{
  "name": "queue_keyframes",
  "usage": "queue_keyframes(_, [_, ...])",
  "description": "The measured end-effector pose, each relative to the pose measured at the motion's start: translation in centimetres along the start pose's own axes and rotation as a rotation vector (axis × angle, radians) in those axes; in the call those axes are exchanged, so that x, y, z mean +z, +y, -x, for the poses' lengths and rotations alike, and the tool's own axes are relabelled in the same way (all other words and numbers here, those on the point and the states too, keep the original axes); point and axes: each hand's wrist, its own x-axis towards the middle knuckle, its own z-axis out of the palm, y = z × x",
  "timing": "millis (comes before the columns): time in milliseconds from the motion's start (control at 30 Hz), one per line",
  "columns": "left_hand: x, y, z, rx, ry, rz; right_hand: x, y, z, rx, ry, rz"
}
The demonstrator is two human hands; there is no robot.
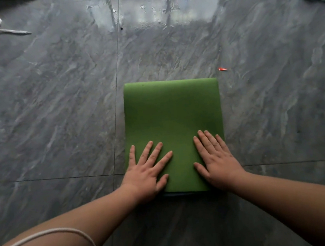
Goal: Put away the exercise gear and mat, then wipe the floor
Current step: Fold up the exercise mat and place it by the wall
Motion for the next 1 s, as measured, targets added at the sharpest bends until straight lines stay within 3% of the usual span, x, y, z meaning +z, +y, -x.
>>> queue_keyframes(67, [-0.7,-0.2,0.2,-0.09,0.066,0.113,-1.3,0.1,0.1,0.068,0.113,-0.199])
queue_keyframes(167, [-1.9,-0.9,-0.1,-0.452,0.264,0.481,-2.9,0.0,-0.3,0.366,0.341,-0.445])
queue_keyframes(267, [-3.1,-1.8,-0.9,-0.658,0.293,0.848,-3.3,0.2,-1.0,0.689,0.118,-0.734])
queue_keyframes(333, [-3.6,-2.2,-1.4,-0.718,0.269,0.988,-3.5,0.5,-1.5,0.775,0.025,-0.907])
queue_keyframes(467, [-4.1,-3.0,-2.2,-0.833,0.175,1.094,-4.2,0.6,-2.3,0.829,0.065,-1.002])
queue_keyframes(700, [-4.6,-3.8,-2.6,-0.83,0.096,1.048,-4.3,1.8,-2.6,0.838,0.02,-1.064])
queue_keyframes(1000, [-2.9,-2.9,-1.1,-0.793,0.163,1.089,-4.0,1.3,-1.0,0.683,0.163,-1.019])
